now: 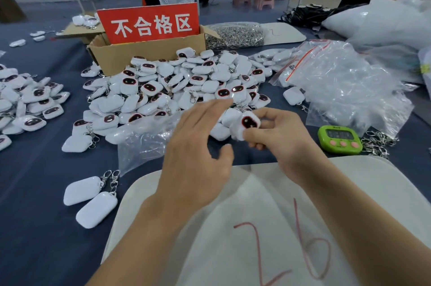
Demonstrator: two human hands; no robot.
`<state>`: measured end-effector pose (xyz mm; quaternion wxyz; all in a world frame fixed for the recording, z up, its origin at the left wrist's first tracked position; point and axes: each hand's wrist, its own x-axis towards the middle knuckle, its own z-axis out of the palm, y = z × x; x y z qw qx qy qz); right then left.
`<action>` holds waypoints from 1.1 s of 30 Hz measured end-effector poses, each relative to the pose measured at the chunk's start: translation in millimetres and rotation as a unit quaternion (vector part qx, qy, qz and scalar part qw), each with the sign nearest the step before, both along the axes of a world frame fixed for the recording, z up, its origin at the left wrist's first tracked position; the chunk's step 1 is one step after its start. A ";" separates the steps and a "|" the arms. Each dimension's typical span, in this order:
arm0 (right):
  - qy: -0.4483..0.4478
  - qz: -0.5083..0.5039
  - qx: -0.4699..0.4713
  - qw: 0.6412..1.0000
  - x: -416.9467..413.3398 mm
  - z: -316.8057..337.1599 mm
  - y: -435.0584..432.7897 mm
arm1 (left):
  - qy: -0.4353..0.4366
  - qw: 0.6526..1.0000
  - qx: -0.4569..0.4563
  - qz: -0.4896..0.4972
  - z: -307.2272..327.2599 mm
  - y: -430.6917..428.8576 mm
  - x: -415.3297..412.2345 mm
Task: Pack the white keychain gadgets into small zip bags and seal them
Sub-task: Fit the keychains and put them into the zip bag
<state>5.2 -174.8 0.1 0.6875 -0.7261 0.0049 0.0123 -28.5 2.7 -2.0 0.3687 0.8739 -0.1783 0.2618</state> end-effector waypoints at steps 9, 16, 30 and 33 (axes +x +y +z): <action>0.045 0.055 0.086 0.994 -19.4 -3.9 14.2 | 0.244 0.911 -0.328 -0.045 -7.9 -10.3 12.9; 0.075 0.067 0.150 0.984 -22.1 -5.3 8.1 | 0.337 0.833 -0.433 -0.073 -11.2 -14.8 16.4; 0.114 -0.020 0.121 0.986 -19.7 -5.9 16.2 | 0.271 0.885 -0.372 -0.071 -21.9 -16.1 14.7; 0.092 -0.026 0.102 0.990 -21.2 -6.0 17.3 | 0.264 0.891 -0.364 -0.065 -20.8 -18.5 14.0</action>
